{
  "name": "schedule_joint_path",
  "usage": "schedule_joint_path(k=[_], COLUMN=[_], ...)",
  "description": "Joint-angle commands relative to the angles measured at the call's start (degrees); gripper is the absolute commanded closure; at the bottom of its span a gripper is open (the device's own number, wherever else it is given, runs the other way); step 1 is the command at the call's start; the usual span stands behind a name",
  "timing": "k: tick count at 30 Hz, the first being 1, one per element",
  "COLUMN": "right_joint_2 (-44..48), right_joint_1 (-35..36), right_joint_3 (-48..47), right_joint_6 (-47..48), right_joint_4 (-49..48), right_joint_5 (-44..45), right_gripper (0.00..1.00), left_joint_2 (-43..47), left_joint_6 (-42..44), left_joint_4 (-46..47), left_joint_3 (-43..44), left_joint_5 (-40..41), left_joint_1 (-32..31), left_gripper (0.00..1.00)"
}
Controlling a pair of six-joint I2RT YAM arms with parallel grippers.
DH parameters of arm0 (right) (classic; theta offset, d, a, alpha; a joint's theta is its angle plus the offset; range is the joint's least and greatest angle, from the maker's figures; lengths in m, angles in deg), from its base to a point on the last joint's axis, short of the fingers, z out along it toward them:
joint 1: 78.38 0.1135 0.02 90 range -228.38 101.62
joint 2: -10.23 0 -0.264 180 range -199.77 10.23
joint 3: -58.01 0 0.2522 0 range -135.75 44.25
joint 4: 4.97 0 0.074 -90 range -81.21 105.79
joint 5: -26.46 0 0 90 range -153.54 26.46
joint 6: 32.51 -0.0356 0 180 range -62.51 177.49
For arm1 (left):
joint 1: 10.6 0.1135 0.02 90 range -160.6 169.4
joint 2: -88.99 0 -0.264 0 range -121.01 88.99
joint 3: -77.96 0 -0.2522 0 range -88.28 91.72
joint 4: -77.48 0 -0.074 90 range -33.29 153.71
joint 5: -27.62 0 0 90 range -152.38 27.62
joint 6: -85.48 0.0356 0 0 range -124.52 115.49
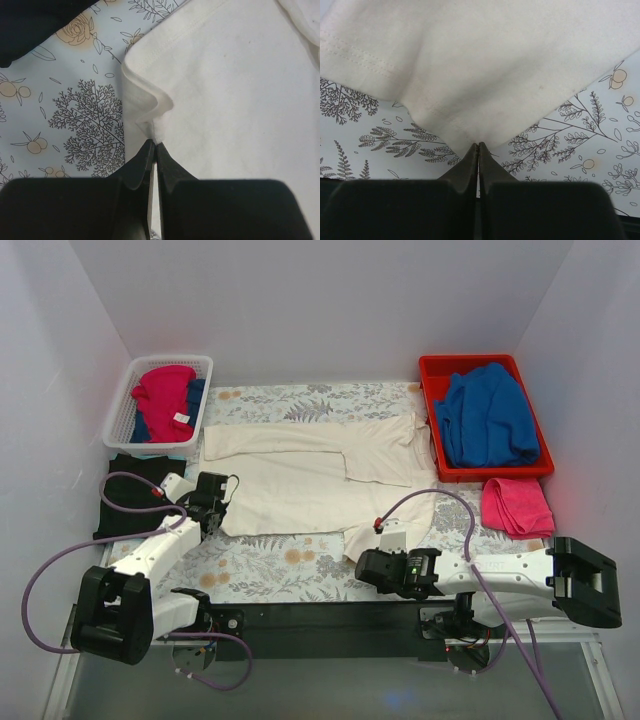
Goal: Fold and stack the t-shirts
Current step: Grap the side of the flattened tshirt closest away from the robot with both arms
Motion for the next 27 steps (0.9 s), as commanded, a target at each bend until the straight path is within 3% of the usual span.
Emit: schedule_joint_path(k=[1,5,7,18,27], right_joint_2=[-1.5,-0.7,-0.1,1.3,3.0], right_joint_1=[0.2,1.5,2.0,2.3,2.3], right_joint_3=[2.5,-1.1,-2.7,-3.4,2.0], right_joint_6=[-1.9,-1.9,-1.8,-2.6,-1.2], right_joint_4=[1.7,6.2,7.4,8.4,0.9], right_joint_5=[-2.3,1.2,3.4,4.2,2.2], right_gripper=[0.99,0.81,0.77,0.67,0.47], left_joint_2=[1.9,1.8,1.8,1.4,1.2], left_joint_6=[0.6,0.5,0.5,0.7,0.7], left_joint_4=[-0.6,-0.6,-0.6,-0.4,-0.1], left_joint_3=[-0.5,-0.7,-0.7,-0.7,-0.9], left_joint_5=[0.9,0.9,0.9,1.1,0.8], left_joint_1=[0.0,0.0,0.0,0.0,0.1], left_gripper=[1.0,1.0,1.0,1.0,1.0])
